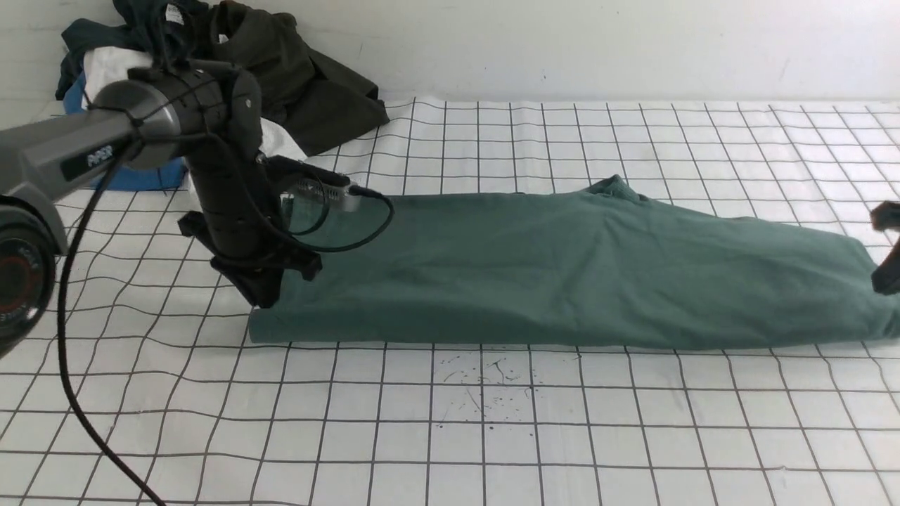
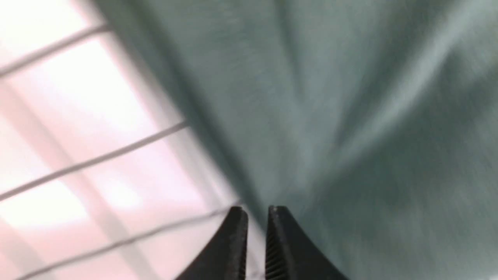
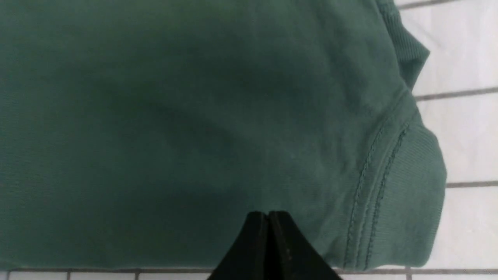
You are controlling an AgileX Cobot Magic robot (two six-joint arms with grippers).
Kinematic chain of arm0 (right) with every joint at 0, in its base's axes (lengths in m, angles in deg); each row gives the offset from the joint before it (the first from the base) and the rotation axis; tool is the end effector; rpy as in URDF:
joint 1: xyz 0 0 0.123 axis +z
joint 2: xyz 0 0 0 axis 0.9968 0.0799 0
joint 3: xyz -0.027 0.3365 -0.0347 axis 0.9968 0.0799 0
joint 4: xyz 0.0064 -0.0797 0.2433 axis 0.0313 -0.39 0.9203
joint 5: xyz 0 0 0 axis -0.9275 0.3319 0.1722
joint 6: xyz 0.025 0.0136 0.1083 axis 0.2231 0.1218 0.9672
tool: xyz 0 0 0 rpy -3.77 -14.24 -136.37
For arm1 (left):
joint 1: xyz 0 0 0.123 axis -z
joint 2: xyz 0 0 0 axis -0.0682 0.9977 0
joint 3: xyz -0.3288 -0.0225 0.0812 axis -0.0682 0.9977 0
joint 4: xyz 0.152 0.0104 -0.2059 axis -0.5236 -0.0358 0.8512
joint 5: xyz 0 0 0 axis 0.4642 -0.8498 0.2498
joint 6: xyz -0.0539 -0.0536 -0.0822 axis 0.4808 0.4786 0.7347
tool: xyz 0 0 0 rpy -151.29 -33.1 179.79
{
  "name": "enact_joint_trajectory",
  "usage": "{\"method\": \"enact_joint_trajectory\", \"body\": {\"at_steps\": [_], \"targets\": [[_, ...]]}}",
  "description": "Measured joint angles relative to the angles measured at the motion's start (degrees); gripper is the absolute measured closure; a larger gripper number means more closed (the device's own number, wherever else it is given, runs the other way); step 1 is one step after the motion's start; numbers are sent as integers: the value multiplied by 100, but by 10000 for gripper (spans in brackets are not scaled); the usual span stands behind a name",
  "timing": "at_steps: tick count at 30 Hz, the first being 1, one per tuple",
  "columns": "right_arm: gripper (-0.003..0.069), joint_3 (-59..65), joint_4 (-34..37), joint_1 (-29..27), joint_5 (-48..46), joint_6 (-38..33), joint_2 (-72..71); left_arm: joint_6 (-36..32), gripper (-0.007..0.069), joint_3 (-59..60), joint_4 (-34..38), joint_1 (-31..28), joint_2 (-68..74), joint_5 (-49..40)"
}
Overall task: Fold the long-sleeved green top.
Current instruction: Use the right arm to clamp the right edge of the fabric
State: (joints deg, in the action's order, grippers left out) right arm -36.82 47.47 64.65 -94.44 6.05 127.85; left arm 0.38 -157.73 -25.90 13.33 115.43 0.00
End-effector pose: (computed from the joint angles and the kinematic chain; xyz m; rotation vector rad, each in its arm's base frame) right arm 0.4157 -0.1189 0.2210 0.2067 2.9274 0.4318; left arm 0.4683 -0.0824 0.2245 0.6094 2.9933 -0.0582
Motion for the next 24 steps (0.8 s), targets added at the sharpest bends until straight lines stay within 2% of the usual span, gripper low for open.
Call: {"method": "enact_joint_trajectory", "body": {"at_steps": [2,6,8,9,11,12,14,16,18,21,22,23,24], "targets": [[655,108,-44,0,99,-63,0,-7,567,0,-13,0,-358,-5],[569,83,-255,-4,182,-134,-24,-35,567,0,-13,-8,-1215,-27],[466,51,-637,-4,265,77,-50,-54,567,12,3,-63,-2097,-112],[447,51,-700,-4,319,136,-50,-54,567,13,4,-67,-2220,-118],[319,51,-1033,-4,540,538,-32,-49,567,180,41,-103,-2931,-134],[319,51,-1053,-4,540,569,-26,-49,567,202,51,-103,-2997,-134],[213,51,-1161,-4,746,845,71,-49,567,530,177,-109,-3873,-87],[157,51,-1110,-4,833,1011,210,-49,567,880,251,-109,-4492,117],[144,51,-817,-4,849,1113,442,-49,567,1303,267,-109,-5184,370],[181,9,-479,-4,827,1103,611,-49,567,1864,252,-109,-6016,750],[246,-22,-272,-26,809,986,642,-49,567,2421,158,-109,-6570,1049],[267,-22,-215,-32,800,946,647,-49,567,2489,142,-109,-6639,1130],[326,-22,-114,-38,799,832,654,-44,567,2770,50,-109,-6986,1277]]}}
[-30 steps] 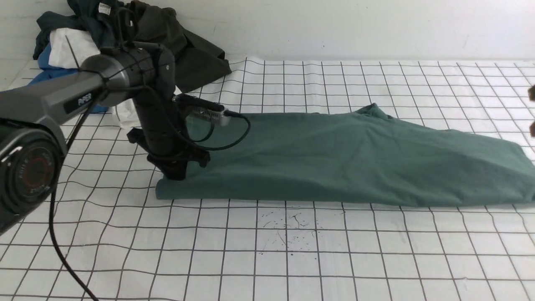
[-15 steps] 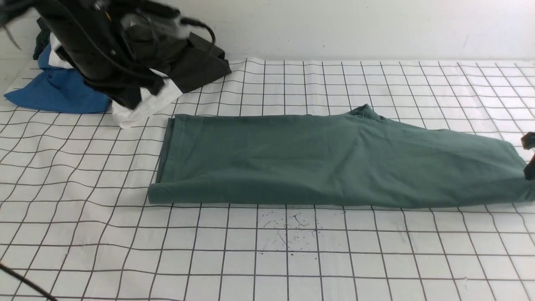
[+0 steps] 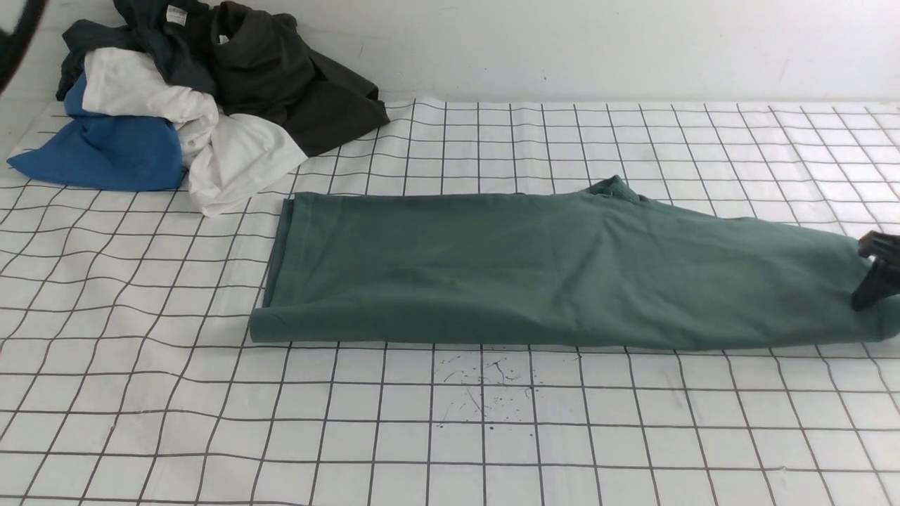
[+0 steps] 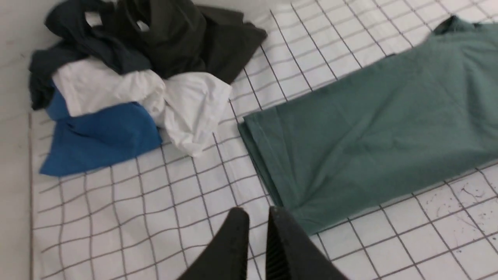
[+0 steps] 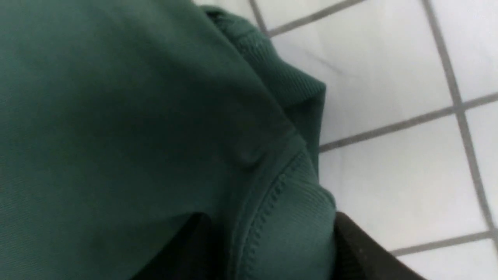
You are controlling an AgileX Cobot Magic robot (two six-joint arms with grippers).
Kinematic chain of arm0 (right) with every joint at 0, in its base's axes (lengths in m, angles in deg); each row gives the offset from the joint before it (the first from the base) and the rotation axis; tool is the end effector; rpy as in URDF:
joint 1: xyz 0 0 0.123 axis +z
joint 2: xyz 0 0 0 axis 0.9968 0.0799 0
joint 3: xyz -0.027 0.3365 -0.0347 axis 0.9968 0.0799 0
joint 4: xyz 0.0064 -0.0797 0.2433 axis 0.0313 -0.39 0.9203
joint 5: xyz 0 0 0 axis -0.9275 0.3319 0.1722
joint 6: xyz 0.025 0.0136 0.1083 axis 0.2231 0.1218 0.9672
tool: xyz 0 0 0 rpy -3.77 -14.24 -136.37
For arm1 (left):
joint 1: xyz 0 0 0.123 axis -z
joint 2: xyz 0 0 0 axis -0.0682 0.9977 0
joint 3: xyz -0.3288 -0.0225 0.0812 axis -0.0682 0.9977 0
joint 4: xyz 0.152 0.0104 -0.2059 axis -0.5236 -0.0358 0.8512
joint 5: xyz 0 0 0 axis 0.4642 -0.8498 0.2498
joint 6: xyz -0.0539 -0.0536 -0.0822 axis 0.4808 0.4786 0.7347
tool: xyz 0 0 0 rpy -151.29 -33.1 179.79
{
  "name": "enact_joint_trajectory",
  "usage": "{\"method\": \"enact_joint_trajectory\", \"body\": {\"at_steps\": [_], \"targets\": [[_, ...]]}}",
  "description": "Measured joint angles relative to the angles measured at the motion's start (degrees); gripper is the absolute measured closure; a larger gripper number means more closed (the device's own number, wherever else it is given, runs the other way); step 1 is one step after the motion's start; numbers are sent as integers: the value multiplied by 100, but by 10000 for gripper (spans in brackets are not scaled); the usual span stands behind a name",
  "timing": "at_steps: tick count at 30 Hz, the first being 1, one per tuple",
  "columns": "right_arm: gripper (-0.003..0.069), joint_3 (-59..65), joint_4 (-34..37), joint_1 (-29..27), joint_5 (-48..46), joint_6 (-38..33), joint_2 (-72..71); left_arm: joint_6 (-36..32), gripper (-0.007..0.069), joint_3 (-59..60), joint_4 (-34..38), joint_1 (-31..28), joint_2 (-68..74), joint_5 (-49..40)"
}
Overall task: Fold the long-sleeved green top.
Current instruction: Use the right arm to clamp the right edge of the fabric, then use the right arm to drag the right edge of the fabric to the left and folds it over the left edge
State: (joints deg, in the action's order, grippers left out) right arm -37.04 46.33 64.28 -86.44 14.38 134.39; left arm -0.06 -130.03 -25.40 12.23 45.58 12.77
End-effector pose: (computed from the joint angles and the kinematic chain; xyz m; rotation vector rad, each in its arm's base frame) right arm 0.4358 -0.1346 0.1714 0.4732 2.9082 0.3809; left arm 0.1414 -0.0257 0.4906 0.4168 2.0554 0.0049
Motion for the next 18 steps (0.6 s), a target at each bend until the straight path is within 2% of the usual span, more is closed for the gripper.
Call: {"method": "enact_joint_trajectory", "body": {"at_steps": [1,2,3,4,5,6,8,11,14,16,18], "targets": [[434,0,153,0,-27,-166,0,128,567,793,-334,0,-626,276],[463,0,170,0,-39,-201,0,152,567,793,-334,0,-695,302],[558,-17,177,-15,-80,-226,-11,461,567,1492,-664,0,-1226,461],[603,-70,156,-29,-140,-226,-41,672,567,1924,-807,0,-1464,493],[609,-85,156,-29,-140,-226,-53,777,567,2007,-867,0,-1518,505],[636,-249,28,-79,-286,-226,-173,1154,567,2687,-1034,0,-1895,492],[640,-558,-117,-104,-460,-179,-404,1452,568,3319,-1068,0,-2047,416],[641,-961,-250,-79,-653,-82,-721,1587,570,3862,-1063,0,-2001,477],[641,-1376,-221,103,-799,51,-1168,1650,570,4418,-1063,0,-1809,1033],[641,-1543,44,688,-805,80,-1559,1769,570,4688,-975,0,-1604,1756],[641,-1568,223,981,-799,52,-1645,1796,570,4706,-930,0,-1539,1965]]}}
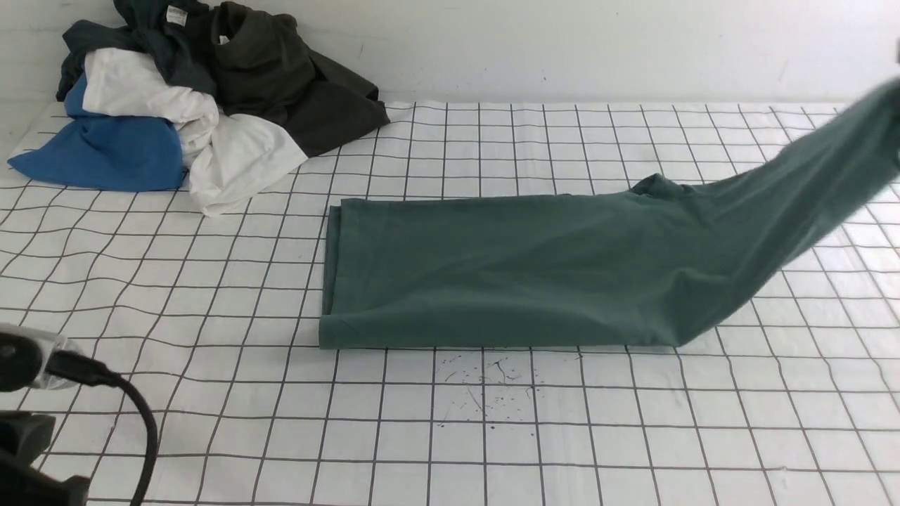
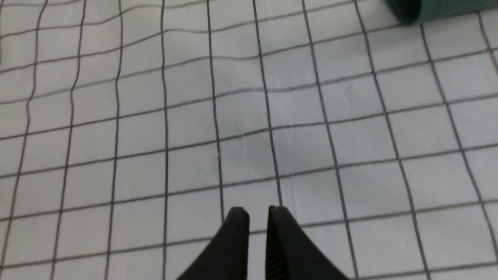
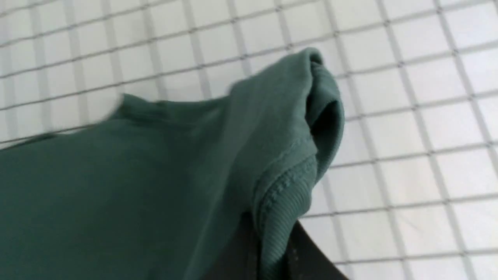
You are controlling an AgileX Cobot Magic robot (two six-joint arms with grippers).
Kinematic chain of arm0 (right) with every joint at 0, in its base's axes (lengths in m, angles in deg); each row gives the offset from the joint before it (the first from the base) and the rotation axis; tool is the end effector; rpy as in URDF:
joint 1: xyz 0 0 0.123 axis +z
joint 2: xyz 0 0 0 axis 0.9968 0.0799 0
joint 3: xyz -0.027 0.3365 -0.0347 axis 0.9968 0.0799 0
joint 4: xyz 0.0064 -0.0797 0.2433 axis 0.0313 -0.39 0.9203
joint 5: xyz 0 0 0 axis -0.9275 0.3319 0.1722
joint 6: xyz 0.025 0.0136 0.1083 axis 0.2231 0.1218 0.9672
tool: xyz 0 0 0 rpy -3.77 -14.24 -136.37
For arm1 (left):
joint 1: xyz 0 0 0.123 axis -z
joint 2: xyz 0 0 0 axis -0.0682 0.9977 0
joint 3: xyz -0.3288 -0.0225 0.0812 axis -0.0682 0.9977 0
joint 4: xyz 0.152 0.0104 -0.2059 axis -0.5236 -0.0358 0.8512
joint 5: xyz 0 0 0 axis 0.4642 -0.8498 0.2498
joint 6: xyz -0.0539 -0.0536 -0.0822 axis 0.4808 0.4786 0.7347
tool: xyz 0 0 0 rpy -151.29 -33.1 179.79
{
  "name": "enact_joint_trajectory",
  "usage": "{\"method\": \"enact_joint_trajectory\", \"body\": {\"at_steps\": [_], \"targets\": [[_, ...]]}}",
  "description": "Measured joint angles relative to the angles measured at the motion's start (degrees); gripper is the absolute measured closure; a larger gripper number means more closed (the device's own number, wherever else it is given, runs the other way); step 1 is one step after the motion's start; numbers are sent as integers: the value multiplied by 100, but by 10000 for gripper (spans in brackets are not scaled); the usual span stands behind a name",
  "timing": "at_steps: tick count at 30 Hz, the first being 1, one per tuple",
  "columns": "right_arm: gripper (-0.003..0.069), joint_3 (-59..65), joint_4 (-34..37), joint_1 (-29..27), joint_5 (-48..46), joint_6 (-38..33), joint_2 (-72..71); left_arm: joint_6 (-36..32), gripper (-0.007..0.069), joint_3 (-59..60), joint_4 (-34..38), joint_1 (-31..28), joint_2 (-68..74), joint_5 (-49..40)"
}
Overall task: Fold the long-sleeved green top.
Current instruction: Use the right arm to drag the right edge of the fabric to the left and folds it over the left edge
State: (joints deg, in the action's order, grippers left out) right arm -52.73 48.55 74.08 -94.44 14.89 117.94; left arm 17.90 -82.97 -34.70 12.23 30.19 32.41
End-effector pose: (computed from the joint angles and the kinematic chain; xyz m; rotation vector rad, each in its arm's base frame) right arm 0.4352 -0.0485 0.3767 0.0740 2.5449 0.3561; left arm 0.0950 -0.0065 0.2807 0.1722 2.2972 0.0181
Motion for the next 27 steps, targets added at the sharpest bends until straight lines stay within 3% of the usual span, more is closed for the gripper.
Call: {"method": "enact_joint_trajectory", "body": {"at_steps": [4,5,7,8,9,12,17,23,24,27], "targets": [[641,-24,801,1545,104,-175,112,53,570,7,121,0,132,401],[641,-24,838,1690,130,-192,158,53,570,12,122,0,132,402],[642,-24,1319,2580,605,-500,561,53,570,11,126,0,138,402],[642,-24,1357,2580,653,-529,561,53,570,11,126,0,138,402],[642,-24,1678,3157,1134,-751,944,53,570,11,133,0,138,402],[642,-24,2182,3718,1830,-1044,1494,59,570,11,197,0,138,402],[614,-13,3164,4216,2529,-1772,2203,47,570,11,432,0,138,370],[542,-13,5207,4276,2724,-3417,2357,43,570,11,510,0,138,367],[538,-13,5282,4276,2724,-3483,2354,43,570,11,510,0,138,367],[496,-26,6440,4294,2693,-4683,2350,41,570,11,511,0,138,397]]}}
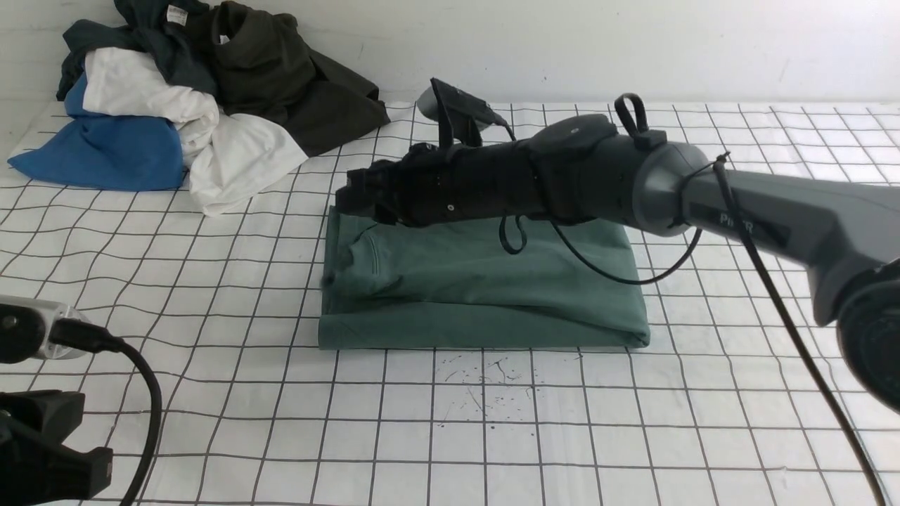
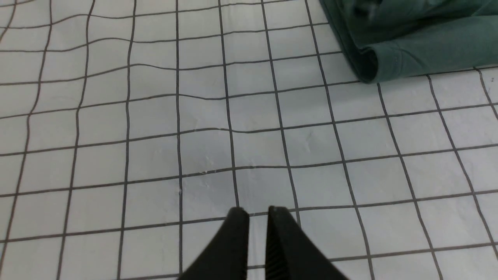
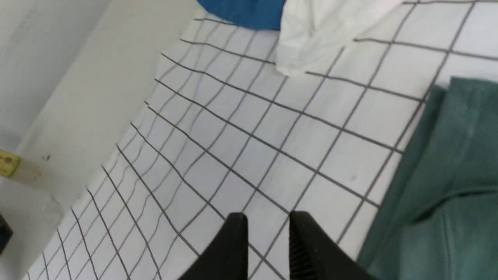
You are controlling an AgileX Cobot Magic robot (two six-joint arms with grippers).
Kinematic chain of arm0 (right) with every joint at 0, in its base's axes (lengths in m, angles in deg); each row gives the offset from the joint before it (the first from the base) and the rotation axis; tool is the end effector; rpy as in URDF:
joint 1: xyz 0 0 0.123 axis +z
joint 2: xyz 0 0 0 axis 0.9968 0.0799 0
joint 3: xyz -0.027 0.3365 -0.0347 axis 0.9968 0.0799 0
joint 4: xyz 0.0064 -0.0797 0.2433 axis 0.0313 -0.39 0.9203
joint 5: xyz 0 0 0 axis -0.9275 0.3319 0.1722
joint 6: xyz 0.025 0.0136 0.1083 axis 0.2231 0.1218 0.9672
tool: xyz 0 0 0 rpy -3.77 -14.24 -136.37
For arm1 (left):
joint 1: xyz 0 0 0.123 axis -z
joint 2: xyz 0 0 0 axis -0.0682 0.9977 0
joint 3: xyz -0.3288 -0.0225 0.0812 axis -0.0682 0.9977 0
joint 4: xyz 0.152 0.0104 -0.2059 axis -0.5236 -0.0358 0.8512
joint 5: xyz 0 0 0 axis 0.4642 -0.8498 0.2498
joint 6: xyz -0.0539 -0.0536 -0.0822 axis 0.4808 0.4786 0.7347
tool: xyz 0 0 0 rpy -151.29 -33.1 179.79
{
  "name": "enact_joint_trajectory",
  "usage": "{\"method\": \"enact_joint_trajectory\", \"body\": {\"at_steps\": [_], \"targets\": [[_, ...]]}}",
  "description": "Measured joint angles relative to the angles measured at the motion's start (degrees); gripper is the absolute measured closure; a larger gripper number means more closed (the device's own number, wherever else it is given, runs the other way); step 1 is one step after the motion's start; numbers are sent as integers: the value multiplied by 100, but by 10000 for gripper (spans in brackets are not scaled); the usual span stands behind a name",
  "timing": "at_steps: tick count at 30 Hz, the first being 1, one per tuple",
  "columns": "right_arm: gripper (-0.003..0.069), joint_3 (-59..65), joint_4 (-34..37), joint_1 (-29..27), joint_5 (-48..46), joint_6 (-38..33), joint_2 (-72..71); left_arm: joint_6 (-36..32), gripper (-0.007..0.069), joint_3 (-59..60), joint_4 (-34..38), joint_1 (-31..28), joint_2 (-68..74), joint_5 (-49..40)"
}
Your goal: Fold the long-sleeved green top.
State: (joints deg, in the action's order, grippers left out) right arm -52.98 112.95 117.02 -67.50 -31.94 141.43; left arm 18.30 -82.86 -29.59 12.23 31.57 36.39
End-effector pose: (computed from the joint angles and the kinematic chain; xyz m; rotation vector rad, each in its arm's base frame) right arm 0.4522 0.3548 0.2506 -0.5365 2.0598 1.2416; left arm 0.1027 -0.0138 0.2832 0.1084 2.2638 -0.0881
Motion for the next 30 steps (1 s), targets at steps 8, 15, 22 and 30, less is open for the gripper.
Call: {"method": "enact_joint_trajectory", "body": {"at_steps": [8,15,22,30], "targets": [[447,0,-554,-46,-471,-489,0,-6,570,0,64,0,0,0],[535,0,-2409,60,-467,782,289,-11,570,0,64,0,0,4],[664,-118,-2771,140,-796,940,436,-11,570,0,116,0,0,-2],[670,-753,-4521,-320,-1627,1870,-860,-11,570,0,173,0,0,-19]]}}
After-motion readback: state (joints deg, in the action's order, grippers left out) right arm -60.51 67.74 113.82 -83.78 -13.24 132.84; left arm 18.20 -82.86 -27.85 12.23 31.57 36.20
